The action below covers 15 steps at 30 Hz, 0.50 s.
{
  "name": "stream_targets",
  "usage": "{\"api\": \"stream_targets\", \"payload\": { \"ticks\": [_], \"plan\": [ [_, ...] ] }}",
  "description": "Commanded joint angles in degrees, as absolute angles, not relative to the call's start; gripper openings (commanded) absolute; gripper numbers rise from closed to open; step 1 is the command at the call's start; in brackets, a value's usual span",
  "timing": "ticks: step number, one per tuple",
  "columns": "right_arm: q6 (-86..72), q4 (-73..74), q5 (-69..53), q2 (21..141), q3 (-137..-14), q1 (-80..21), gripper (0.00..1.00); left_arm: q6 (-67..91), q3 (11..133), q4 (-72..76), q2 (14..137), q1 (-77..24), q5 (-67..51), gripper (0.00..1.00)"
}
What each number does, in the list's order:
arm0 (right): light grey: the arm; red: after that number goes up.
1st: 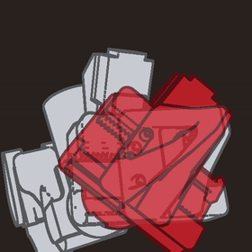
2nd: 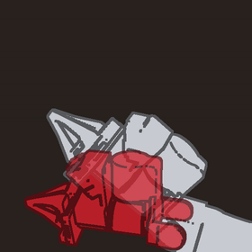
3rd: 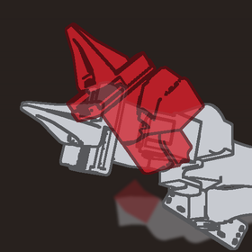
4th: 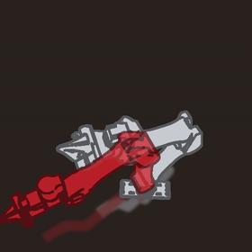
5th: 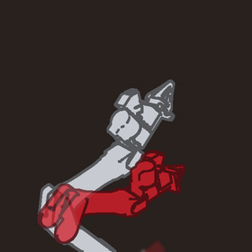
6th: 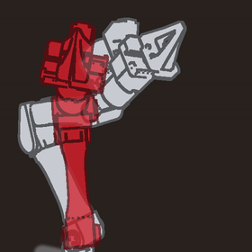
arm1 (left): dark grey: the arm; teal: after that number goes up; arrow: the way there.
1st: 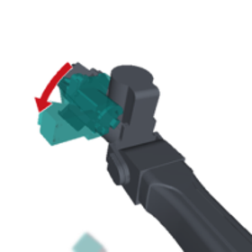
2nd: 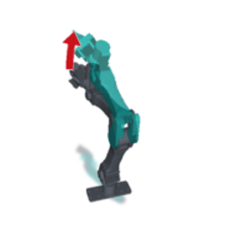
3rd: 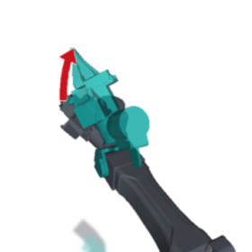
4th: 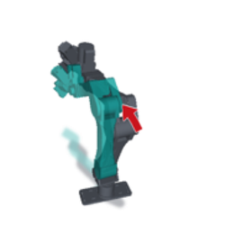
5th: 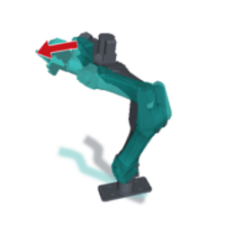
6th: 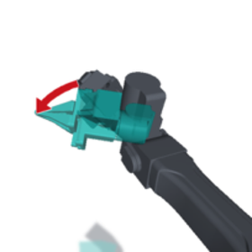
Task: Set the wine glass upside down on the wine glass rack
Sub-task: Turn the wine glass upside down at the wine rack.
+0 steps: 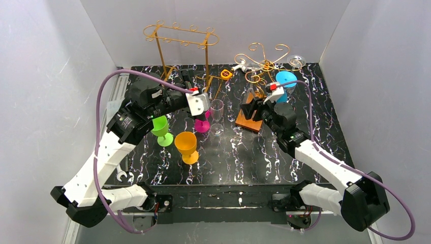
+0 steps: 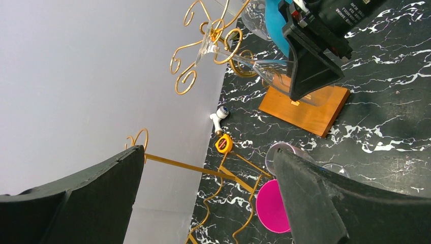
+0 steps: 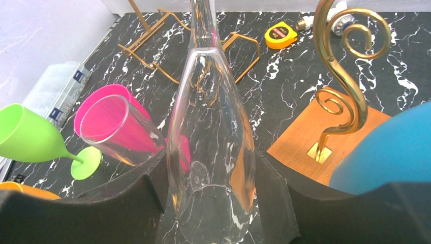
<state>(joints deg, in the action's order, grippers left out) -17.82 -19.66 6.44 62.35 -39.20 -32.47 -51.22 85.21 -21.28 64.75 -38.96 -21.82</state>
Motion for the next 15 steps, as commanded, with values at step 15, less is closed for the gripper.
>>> {"api": "stream_targets", "payload": {
  "ticks": [15],
  "plan": [
    [-15.92,-21.91,0.35,61.92,-42.31,-32.28,0.35,-52.56,84.31,-21.61,62.90,-39.04,-21.95,0.98]
  ]
}}
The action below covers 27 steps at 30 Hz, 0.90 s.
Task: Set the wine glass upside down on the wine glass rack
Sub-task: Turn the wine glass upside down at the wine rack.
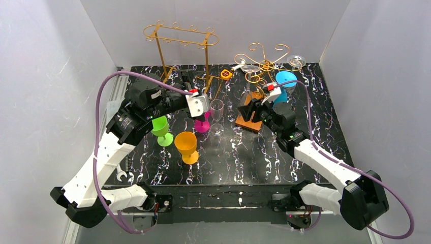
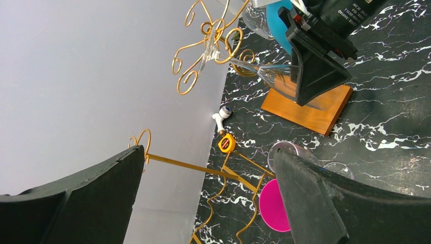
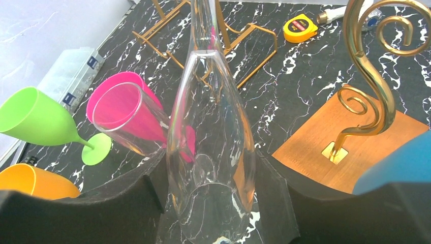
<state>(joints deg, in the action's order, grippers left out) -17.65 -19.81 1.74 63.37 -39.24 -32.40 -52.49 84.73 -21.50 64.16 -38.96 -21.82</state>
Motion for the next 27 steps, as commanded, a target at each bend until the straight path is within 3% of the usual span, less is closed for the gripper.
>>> {"api": "stream_targets", "payload": {
  "ticks": [1,16,27],
  "plan": [
    [-15.46,-21.40,-0.83,61.77,-42.36,-32.28,0.35,-52.56,84.32,-21.58,62.93,-39.05,-22.04,0.98],
    [-11.80,-20.49,-1.73,56.90,-38.53,-32.26,0.35,-51.30,86.41,-22.36,64.77,-39.06,-21.55,0.98],
    [-14.51,-25.39,4.15,51.50,-31.35,-32.26,0.37,-51.95,86.48,-23.03,65.10,-39.10,-20.75,0.99]
  ]
}}
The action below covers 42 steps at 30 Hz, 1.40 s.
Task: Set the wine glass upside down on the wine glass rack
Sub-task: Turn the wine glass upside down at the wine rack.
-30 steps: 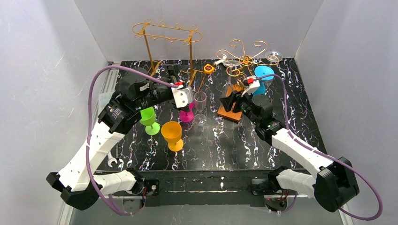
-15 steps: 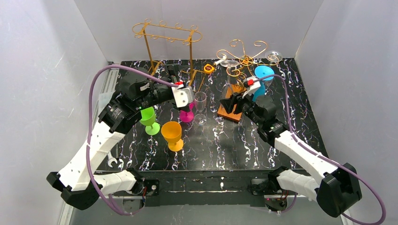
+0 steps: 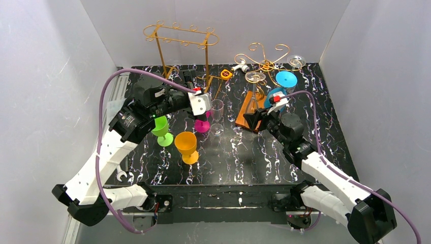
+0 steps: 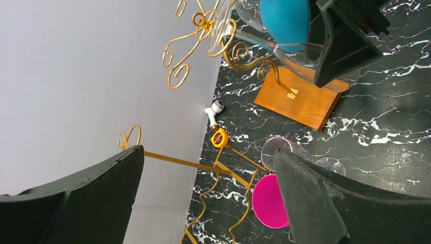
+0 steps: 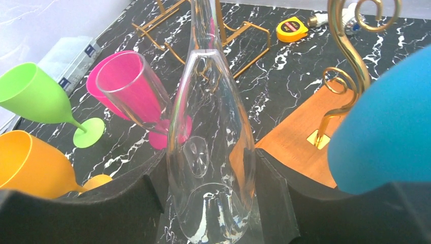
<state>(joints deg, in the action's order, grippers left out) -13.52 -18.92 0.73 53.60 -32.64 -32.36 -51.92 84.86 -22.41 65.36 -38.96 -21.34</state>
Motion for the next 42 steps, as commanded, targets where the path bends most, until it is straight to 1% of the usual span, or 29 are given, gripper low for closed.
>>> {"api": "stream_targets", "payload": {
  "ticks": [1,3,8,11,12,16,19,21,22,27,30,36,38,40,42],
  "plan": [
    [-14.70,-25.47,4.47,51.57,-31.31,-32.26,0.37,-51.94,86.45,-23.03,65.05,-39.11,-20.74,0.99],
    [-15.05,-25.64,5.26,51.85,-31.15,-32.25,0.39,-52.07,86.38,-23.11,64.96,-39.05,-20.67,0.99],
    [-15.94,-26.17,7.88,52.73,-31.15,-32.26,0.52,-52.04,85.93,-23.29,64.87,-39.05,-20.64,0.99],
    [-16.08,-25.67,8.65,53.33,-31.29,-32.26,0.65,-52.21,85.12,-23.31,64.63,-39.10,-20.74,0.99],
    [-16.08,-25.19,8.83,53.48,-31.37,-32.26,0.68,-52.21,85.09,-23.32,64.66,-39.07,-20.70,0.99],
    [-15.67,-22.43,8.69,53.90,-31.96,-32.26,0.74,-52.12,85.15,-23.06,64.81,-39.11,-20.56,0.99],
    [-15.83,-21.46,8.76,54.05,-31.95,-32.25,0.81,-52.12,85.54,-22.77,64.96,-39.06,-20.36,0.99],
    [-16.28,-21.40,8.52,54.12,-31.86,-32.26,0.97,-52.19,85.84,-22.76,64.97,-39.10,-20.13,0.99],
    [-16.48,-21.25,8.38,54.09,-31.95,-32.23,0.98,-52.20,85.83,-22.76,64.91,-39.08,-20.05,0.99],
    [-17.00,-17.83,7.88,53.18,-33.37,-32.26,0.99,-52.26,85.44,-22.74,64.56,-39.11,-20.10,0.99],
    [-17.05,-12.81,7.49,51.51,-35.89,-32.26,0.98,-52.21,85.15,-22.76,64.64,-39.11,-20.04,0.99],
    [-16.33,11.86,0.44,50.21,-47.72,-32.26,0.98,-53.76,84.51,-22.74,65.98,-39.10,-19.63,0.99],
    [-15.80,16.85,-1.75,48.38,-50.86,-32.26,0.98,-54.53,83.65,-21.63,66.52,-39.09,-19.13,0.99],
    [-15.09,22.60,-1.46,47.15,-55.70,-32.26,0.98,-53.92,83.80,-21.07,67.38,-39.09,-18.74,0.99],
    [-15.59,24.82,-0.32,46.02,-61.12,-32.23,0.98,-49.14,86.42,-21.74,68.84,-39.06,-19.69,0.99]
  ]
}}
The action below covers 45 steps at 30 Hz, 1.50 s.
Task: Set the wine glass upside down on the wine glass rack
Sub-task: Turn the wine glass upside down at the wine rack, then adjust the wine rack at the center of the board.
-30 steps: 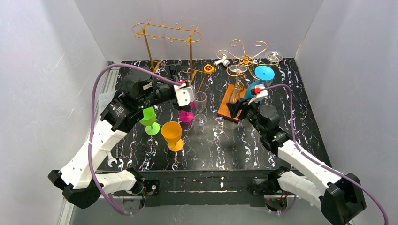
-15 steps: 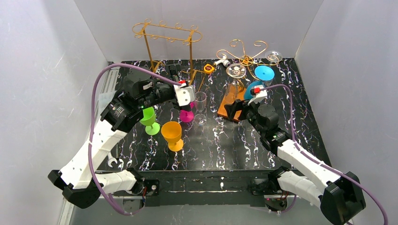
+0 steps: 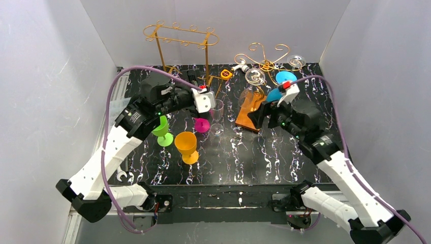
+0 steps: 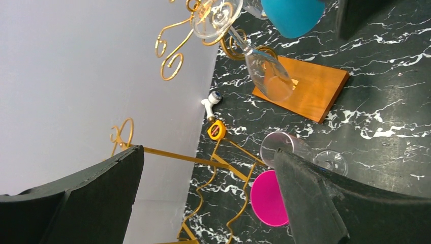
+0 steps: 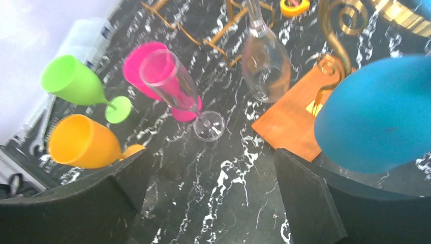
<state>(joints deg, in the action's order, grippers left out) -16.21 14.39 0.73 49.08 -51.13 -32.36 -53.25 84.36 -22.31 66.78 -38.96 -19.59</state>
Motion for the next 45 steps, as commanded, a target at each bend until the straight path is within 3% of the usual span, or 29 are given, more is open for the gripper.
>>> {"api": "stream_targets", "payload": {
  "ticks": [1,6,10,15,18,26,31,35,39,45],
  "plan": [
    [-16.31,25.11,1.53,46.01,-62.43,-32.25,0.98,-47.55,88.07,-22.68,69.62,-39.10,-20.79,0.99],
    [-18.03,30.14,4.93,54.91,-77.34,-32.26,0.95,-49.84,87.95,-20.33,71.69,-39.11,-21.72,0.99],
    [-19.90,35.14,10.15,64.85,-90.87,-32.26,0.79,-54.61,86.17,-16.63,73.86,-38.89,-19.93,1.00],
    [-20.53,39.33,16.62,72.47,-103.58,-32.18,0.59,-57.33,87.82,-11.45,79.23,-37.99,-20.07,0.73],
    [-20.48,40.04,18.01,75.30,-106.93,-31.34,0.58,-58.27,91.74,-11.65,83.60,-37.47,-20.67,0.70],
    [-21.09,40.18,11.16,81.03,-109.76,-23.97,0.58,-64.59,94.85,-6.82,90.35,-36.13,-23.18,0.74],
    [-20.39,40.77,8.37,81.59,-109.45,-19.71,0.54,-64.92,98.09,-5.05,94.07,-35.07,-24.97,0.71],
    [-19.69,41.84,6.52,80.00,-108.10,-14.59,0.48,-65.66,99.45,-3.82,95.81,-35.07,-27.35,0.67],
    [-19.79,42.61,2.03,79.50,-106.22,-8.34,0.35,-67.43,99.88,-3.64,97.15,-35.07,-28.37,0.65],
    [-20.48,41.28,0.73,77.78,-101.16,-5.81,0.23,-68.65,100.93,-3.98,98.72,-35.03,-28.46,0.62]
  ]
}}
